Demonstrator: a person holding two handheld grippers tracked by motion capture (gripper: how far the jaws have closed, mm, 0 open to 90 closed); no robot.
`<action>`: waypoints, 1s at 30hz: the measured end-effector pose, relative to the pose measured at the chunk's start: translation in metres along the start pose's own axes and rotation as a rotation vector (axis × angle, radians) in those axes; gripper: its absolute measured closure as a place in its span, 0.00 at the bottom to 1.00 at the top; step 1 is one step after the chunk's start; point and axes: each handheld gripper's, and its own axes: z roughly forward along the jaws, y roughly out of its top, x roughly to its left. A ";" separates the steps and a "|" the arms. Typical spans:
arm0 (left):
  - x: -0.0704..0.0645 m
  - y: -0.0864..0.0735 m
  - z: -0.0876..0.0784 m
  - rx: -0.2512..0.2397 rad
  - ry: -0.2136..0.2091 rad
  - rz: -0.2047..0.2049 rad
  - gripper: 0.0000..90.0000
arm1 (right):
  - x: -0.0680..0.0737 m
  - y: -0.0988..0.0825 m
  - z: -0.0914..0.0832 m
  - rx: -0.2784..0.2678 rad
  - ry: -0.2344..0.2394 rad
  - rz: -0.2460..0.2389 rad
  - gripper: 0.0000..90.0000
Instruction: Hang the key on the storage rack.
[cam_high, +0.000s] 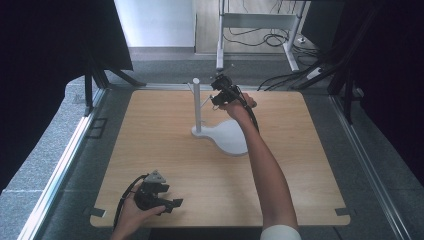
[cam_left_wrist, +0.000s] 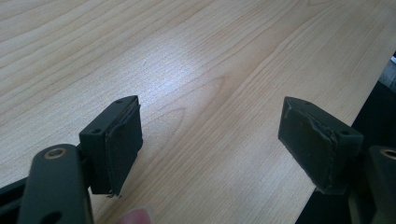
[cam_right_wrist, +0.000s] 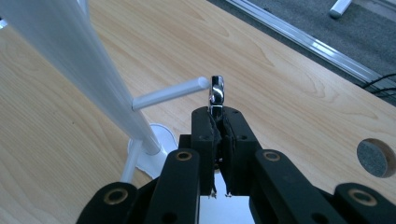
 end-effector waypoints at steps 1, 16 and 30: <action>0.000 0.000 0.000 0.000 -0.001 0.000 0.25 | 0.000 0.000 0.000 -0.002 -0.001 0.000 0.94; -0.001 0.000 0.002 0.004 -0.003 0.004 0.25 | 0.002 0.001 0.002 -0.007 -0.006 -0.007 0.94; -0.003 0.001 0.004 0.005 -0.005 0.004 0.25 | 0.020 0.001 0.001 -0.016 0.022 -0.033 0.88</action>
